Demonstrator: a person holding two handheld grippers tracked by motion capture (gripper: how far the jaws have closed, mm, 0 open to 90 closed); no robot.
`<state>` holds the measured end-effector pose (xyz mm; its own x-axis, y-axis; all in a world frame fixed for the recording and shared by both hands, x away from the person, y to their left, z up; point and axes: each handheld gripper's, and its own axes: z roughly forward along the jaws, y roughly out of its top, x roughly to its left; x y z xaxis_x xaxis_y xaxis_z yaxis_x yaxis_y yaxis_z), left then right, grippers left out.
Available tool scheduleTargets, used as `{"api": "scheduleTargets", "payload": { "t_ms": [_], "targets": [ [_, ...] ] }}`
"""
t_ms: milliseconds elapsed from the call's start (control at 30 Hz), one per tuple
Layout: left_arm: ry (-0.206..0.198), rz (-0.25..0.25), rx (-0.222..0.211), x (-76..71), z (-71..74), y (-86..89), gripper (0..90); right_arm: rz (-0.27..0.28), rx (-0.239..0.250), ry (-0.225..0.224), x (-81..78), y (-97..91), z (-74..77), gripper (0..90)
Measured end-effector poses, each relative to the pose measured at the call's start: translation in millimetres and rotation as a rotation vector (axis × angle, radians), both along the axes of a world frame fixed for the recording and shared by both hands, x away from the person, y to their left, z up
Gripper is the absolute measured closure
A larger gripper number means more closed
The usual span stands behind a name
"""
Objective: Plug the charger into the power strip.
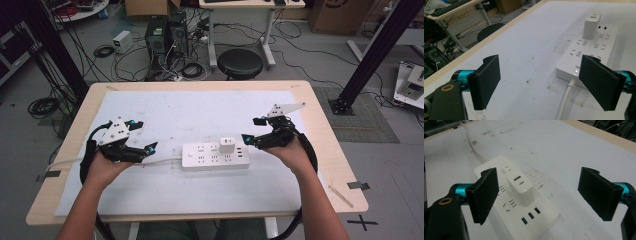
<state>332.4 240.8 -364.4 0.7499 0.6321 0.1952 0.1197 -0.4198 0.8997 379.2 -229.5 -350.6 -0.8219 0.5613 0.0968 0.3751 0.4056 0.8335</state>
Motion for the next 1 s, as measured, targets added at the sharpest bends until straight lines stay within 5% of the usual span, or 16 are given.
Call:
{"api": "scheduleTargets", "payload": {
  "t_ms": [300, 1000],
  "targets": [
    [0.014, -0.01, -0.011, 0.6, -4.0, 3.9, 17.6, -0.031, 0.009, -0.002, -13.9, -10.5, -12.9, 17.4],
    [0.021, -0.013, 0.0, 2.4, -4.1, 4.7, 17.6, -0.02, -0.001, -0.001, -9.8, -9.9, -9.6, 17.4]
  ]
}}
